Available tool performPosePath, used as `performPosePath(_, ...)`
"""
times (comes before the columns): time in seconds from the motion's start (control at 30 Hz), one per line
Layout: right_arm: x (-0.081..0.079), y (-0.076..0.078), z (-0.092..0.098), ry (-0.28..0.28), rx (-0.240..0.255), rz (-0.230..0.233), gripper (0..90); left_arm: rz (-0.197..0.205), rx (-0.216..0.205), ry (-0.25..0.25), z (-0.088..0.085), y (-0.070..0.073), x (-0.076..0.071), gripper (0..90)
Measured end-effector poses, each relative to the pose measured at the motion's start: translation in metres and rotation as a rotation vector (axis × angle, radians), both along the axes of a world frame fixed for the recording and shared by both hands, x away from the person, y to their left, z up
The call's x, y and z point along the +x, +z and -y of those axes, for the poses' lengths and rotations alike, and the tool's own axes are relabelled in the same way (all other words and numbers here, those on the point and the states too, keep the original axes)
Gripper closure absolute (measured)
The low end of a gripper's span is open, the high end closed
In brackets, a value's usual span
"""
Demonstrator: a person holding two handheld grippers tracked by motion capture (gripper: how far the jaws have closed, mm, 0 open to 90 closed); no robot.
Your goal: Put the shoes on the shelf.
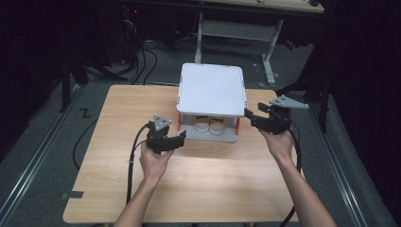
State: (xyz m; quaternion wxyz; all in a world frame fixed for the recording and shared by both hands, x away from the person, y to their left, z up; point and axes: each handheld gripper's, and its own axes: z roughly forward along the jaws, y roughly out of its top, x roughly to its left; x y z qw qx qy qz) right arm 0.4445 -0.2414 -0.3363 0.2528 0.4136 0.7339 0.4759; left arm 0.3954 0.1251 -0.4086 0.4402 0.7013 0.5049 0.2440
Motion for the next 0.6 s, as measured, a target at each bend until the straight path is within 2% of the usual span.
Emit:
performPosePath(0.17,-0.019,-0.013,0.018,-0.006,0.027,-0.008,35.9,0.006,-0.006,0.028,-0.020,-0.004,-0.014,24.8)
performPosePath(0.33,-0.035,-0.030,0.034,-0.030,0.022,-0.016,36.0,0.008,0.004,0.046,-0.035,-0.013,-0.026,24.7)
performPosePath(0.5,-0.047,-0.060,0.050,-0.075,0.003,-0.047,37.1,-0.026,0.011,0.065,-0.048,-0.029,-0.035,28.0)
performPosePath(0.6,-0.053,-0.083,0.060,-0.105,0.000,-0.088,38.2,-0.049,0.024,0.079,-0.054,-0.040,-0.039,28.3)
